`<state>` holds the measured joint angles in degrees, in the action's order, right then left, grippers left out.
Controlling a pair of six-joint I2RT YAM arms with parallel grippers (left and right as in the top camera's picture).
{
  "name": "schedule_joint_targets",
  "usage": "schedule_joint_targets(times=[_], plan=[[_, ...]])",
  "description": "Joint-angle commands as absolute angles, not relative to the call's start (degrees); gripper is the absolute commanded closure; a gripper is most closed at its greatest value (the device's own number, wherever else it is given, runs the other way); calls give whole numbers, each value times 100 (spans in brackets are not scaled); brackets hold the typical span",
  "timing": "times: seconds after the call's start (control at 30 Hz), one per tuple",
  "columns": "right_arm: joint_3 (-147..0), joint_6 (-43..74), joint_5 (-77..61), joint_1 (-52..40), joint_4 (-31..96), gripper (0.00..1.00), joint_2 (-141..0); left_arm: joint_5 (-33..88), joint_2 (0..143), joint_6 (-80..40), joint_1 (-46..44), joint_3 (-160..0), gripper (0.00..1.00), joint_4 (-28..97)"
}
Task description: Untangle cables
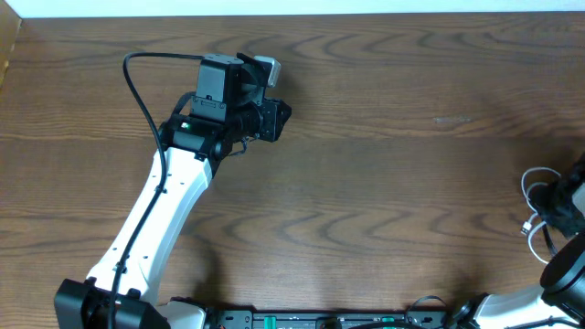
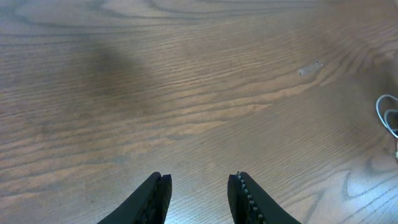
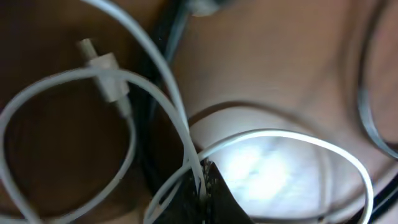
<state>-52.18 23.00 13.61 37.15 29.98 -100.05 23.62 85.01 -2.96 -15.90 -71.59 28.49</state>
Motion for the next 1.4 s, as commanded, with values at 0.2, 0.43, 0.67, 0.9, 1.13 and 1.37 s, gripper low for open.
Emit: schedule_joint_targets(times=[0.2, 0.43, 0.67, 0.9, 1.13, 1.37], plan=[[-5089, 2545, 362, 2443, 2762, 99, -10160, 2296, 8545, -266, -1584, -7146, 65, 2842], [-5089, 3004, -71, 1157, 2213, 99, -10160, 2294, 8545, -283, -1584, -7146, 65, 2873], [-5089, 3258, -259, -298, 1693, 99, -10160, 2292, 8545, -281, -1584, -7146, 65, 2908], [-5096, 3253, -362, -1747, 1441, 99, -10160, 2294, 8543, -281, -1584, -7146, 65, 2969], [-5100, 3166, -349, -2779, 1431, 99, -10160, 2292, 8541, -283, -1584, -7146, 64, 3000], [-5100, 2759, -338, -3328, 1553, 99, -10160, 2292, 8541, -281, -1584, -7146, 65, 3081]])
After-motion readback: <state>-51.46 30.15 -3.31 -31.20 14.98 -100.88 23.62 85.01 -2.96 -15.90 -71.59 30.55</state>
